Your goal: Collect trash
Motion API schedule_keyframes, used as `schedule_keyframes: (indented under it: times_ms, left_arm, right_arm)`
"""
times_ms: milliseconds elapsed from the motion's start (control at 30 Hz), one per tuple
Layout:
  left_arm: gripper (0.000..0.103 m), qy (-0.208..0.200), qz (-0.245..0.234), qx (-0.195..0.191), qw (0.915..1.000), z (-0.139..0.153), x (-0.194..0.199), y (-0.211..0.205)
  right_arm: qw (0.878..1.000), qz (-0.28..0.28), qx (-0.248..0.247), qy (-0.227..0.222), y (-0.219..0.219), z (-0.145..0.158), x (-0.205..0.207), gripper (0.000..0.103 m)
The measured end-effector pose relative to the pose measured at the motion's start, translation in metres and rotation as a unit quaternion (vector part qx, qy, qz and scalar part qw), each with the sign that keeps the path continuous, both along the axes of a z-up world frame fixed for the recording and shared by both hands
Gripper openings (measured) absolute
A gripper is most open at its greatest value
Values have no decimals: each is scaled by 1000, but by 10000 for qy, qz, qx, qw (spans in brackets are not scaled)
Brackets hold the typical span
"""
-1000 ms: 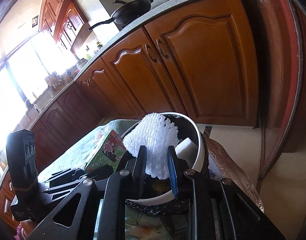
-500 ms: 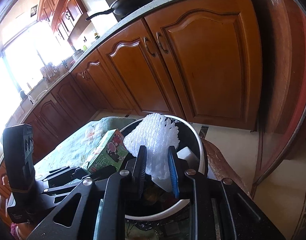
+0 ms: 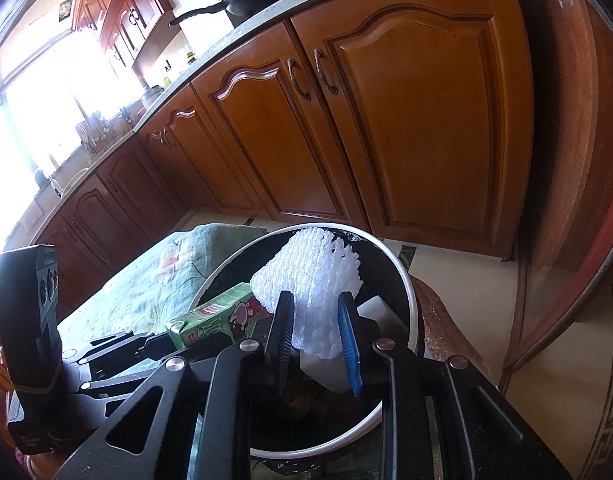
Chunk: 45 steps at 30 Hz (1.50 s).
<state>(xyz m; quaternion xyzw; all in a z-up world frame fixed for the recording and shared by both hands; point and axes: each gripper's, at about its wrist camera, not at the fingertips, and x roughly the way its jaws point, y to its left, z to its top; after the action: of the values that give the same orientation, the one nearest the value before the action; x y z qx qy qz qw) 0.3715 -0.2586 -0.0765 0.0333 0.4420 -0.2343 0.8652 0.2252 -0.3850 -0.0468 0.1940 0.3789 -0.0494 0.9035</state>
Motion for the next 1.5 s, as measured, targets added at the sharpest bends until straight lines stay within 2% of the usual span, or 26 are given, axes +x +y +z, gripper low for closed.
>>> schedule_keyframes:
  times_ms: [133,200,267,300,333,533,933,1100,1267,1500]
  left_arm:
    - [31,-23,6,-8,10000,4,-2,0]
    - [34,-52,14,0,10000,7,-6,-1]
    - [43,-64,35,9,10000,9,-9,1]
    - [52,-78,69,12,9999,11,-10,3]
    - [56,-111,95,-12,9999,13,-12,5]
    - [57,-211,143,-63,9997,22,-25,16]
    - [66,-235,325,-255,9989,31,-59,47]
    - [68,-184,455,-356,9982,27,-80,65]
    - [70,-148,569,-431,9973,20,-106,84]
    - [76,-158,829,-597,9946,16,-147,119]
  right_arm:
    - [10000,32,17,8,0,0,1,27]
    - [10000,42,54,13,-2,-1,1,33]
    - [9999,23,113,-16,-4,-1,-1,47]
    - [9999,13,149,-38,-4,-1,-2,50]
    - [9998,-4,182,-68,-4,0,-4,55]
    - [9994,-87,260,-190,-4,7,-15,56]
    - [9980,-171,425,-433,15,16,-46,70]
    - [9978,-156,469,-448,30,13,-61,77]
    - [9977,-105,471,-474,46,9,-81,91]
    - [9977,-82,322,-589,70,11,-110,94]
